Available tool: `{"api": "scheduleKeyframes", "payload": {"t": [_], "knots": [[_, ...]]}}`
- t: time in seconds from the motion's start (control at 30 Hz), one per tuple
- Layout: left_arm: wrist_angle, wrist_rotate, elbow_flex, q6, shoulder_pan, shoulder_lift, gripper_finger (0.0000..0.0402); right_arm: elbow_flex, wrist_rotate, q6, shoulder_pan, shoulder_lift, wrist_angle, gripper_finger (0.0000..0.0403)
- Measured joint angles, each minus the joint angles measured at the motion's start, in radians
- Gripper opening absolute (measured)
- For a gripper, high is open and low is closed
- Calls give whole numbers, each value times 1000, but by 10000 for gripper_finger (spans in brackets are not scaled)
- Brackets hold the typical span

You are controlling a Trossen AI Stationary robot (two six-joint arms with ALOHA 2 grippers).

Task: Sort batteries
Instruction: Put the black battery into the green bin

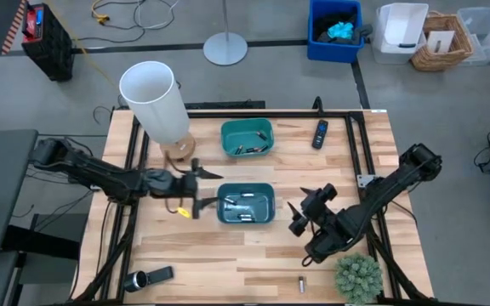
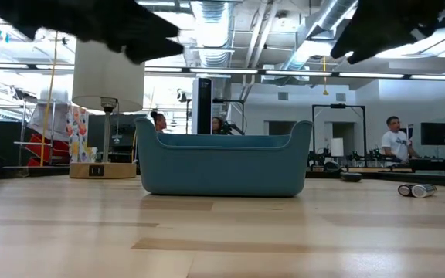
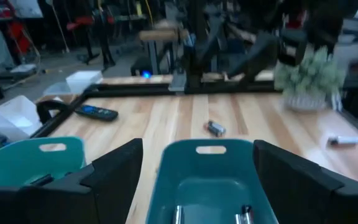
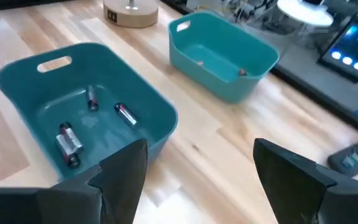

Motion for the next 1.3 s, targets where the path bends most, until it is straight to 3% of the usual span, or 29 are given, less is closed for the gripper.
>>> {"api": "scheduleKeyframes", "payload": {"t": [0.13,0.3,0.6,0.83,1.0,1.3], "knots": [[30,-1,-120,-62,-6,-141,294,0,-92,38,-7,0,-21,311],[24,-1,-195,-82,-51,-256,294,0,-304,23,-64,-1,-18,311],[22,-8,-241,-89,-107,-278,294,-11,-659,-131,-209,-1,1,311],[25,-7,-242,-78,-115,-279,294,-134,-785,-166,-265,-1,56,311],[27,-4,-242,-64,-122,-279,294,-219,-836,-193,-294,-23,187,312],[33,-4,-242,-62,-122,-279,294,-241,-938,-302,-398,-21,220,312]]}}
